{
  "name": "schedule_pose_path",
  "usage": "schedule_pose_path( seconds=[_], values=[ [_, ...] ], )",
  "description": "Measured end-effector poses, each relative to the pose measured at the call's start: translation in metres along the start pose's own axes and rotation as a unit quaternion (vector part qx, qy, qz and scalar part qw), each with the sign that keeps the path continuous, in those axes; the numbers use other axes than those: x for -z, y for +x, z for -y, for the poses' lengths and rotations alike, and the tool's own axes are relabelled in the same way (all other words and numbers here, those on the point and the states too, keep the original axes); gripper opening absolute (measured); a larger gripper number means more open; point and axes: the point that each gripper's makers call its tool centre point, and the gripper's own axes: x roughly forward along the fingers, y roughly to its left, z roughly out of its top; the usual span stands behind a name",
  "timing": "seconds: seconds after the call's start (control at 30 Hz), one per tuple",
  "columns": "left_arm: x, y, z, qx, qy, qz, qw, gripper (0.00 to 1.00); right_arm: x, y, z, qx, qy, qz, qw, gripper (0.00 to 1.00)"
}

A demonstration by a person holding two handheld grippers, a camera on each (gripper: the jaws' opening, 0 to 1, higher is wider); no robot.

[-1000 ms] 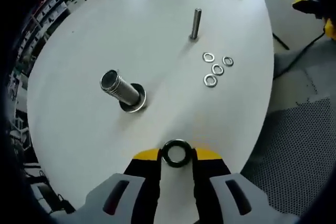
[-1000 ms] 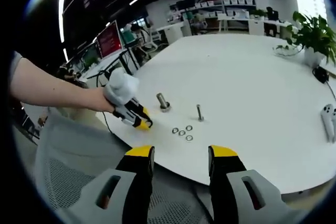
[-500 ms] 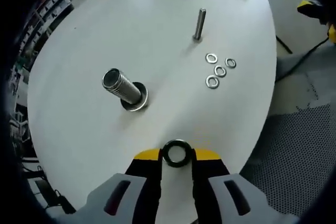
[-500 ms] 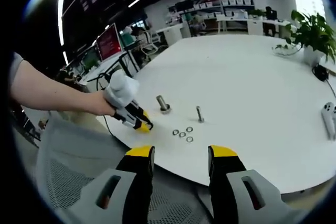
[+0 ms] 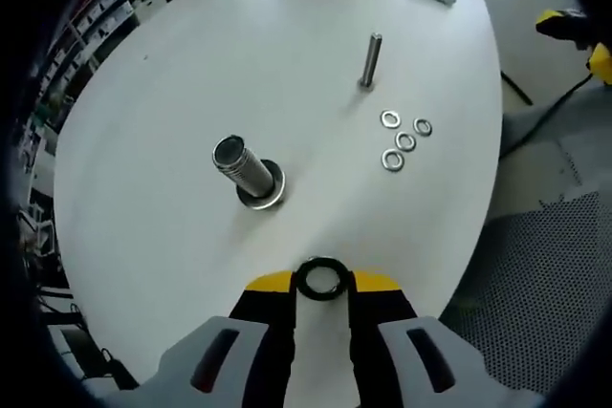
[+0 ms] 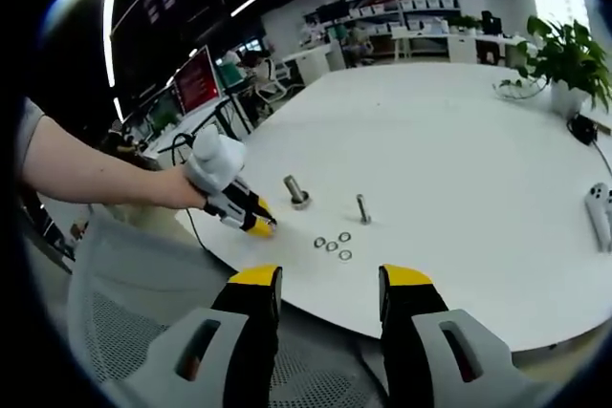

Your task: Place the washer onto the threaded stud by aligning its center hole with the stud, sliding it down to the base, and recovering from edge contact or off-axis alignment until the washer reaches the visible bottom stop.

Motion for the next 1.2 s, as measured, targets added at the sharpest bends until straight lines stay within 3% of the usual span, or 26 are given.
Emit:
schedule_pose_path(
  seconds=[0.07, 0.1, 0.13, 0.2, 0.27, 0.3, 0.37, 0.4, 0.47, 0.77, 0.93, 1.2],
  values=[
    [-0.003, -0.003, -0.001, -0.001, 0.002, 0.005, 1.0, 0.18, 0.0, 0.0, 0.0, -0.001, -0.001, -0.002, 1.0, 0.43],
    [-0.007, -0.006, -0.002, 0.001, 0.005, 0.016, 0.9999, 0.0, 0.001, 0.0, 0.0, -0.001, -0.001, -0.002, 1.0, 0.43],
    [-0.005, -0.01, -0.001, 0.018, 0.035, 0.003, 0.9992, 0.0, 0.0, 0.0, 0.0, -0.001, -0.002, -0.002, 1.0, 0.43],
    [-0.008, -0.007, -0.006, 0.003, 0.019, 0.009, 0.9998, 0.0, 0.001, 0.0, 0.0, 0.0, -0.001, -0.002, 1.0, 0.43],
    [0.003, -0.001, -0.008, -0.001, 0.054, -0.022, 0.9983, 0.0, 0.001, 0.0, 0.0, 0.002, -0.001, -0.001, 1.0, 0.43],
    [-0.006, -0.001, -0.012, -0.015, 0.067, 0.016, 0.9975, 0.0, 0.001, 0.0, 0.0, 0.001, -0.001, -0.001, 1.0, 0.43],
    [-0.005, -0.003, -0.014, -0.01, 0.007, 0.034, 0.9994, 0.0, 0.001, 0.0, 0.0, 0.002, -0.002, -0.002, 1.0, 0.43],
    [-0.006, -0.008, -0.017, -0.015, -0.003, 0.048, 0.9987, 0.0, 0.001, 0.0, 0.0, 0.002, -0.003, -0.002, 1.0, 0.43],
    [-0.002, -0.011, -0.024, -0.022, 0.008, 0.051, 0.9984, 0.0, 0.0, 0.0, 0.0, 0.001, -0.002, -0.001, 1.0, 0.43],
    [0.015, -0.022, -0.045, -0.033, -0.039, 0.074, 0.9959, 0.0, 0.001, 0.0, -0.001, 0.0, -0.006, -0.005, 1.0, 0.43],
    [0.02, -0.023, -0.049, -0.038, -0.019, 0.066, 0.9969, 0.0, 0.002, 0.001, -0.001, 0.0, -0.006, -0.007, 1.0, 0.43],
    [0.042, -0.038, -0.048, 0.003, -0.001, 0.044, 0.999, 0.02, 0.001, 0.0, 0.001, 0.002, -0.001, -0.003, 1.0, 0.43]
  ],
)
